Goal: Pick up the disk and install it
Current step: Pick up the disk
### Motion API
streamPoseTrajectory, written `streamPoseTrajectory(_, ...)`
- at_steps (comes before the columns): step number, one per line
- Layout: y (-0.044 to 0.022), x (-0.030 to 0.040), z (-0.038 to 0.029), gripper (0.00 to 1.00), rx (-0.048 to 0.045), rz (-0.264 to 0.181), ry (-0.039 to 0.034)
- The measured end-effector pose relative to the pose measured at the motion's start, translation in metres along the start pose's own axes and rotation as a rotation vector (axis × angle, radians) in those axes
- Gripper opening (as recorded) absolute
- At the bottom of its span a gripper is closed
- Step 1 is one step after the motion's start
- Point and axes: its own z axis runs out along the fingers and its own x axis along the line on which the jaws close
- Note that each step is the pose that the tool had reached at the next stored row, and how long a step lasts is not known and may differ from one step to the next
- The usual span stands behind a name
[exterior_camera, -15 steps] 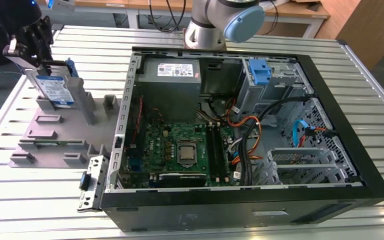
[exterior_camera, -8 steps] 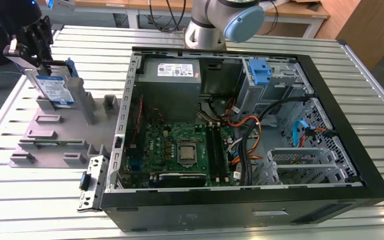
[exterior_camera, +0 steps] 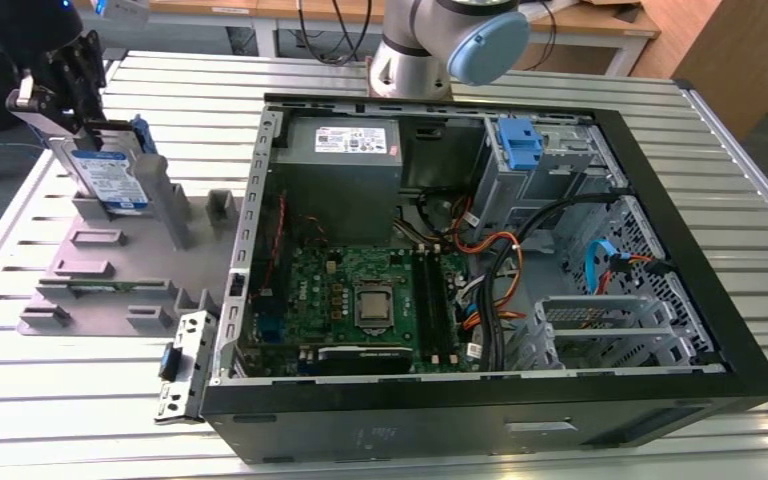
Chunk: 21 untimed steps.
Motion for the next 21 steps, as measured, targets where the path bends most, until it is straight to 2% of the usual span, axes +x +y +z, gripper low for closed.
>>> streamPoseTrajectory(11, 0.0, 0.0, -0.0007, 0.35, -0.0002, 0.0, 0.0001)
streamPoseTrajectory(18, 0.0004, -0.0003, -0.0119, 0.35, -0.0001, 0.0, 0.0001)
streamPoseTrajectory(21, 0.0004, -0.0003, -0.012, 0.35, 0.0001, 0.0, 0.0)
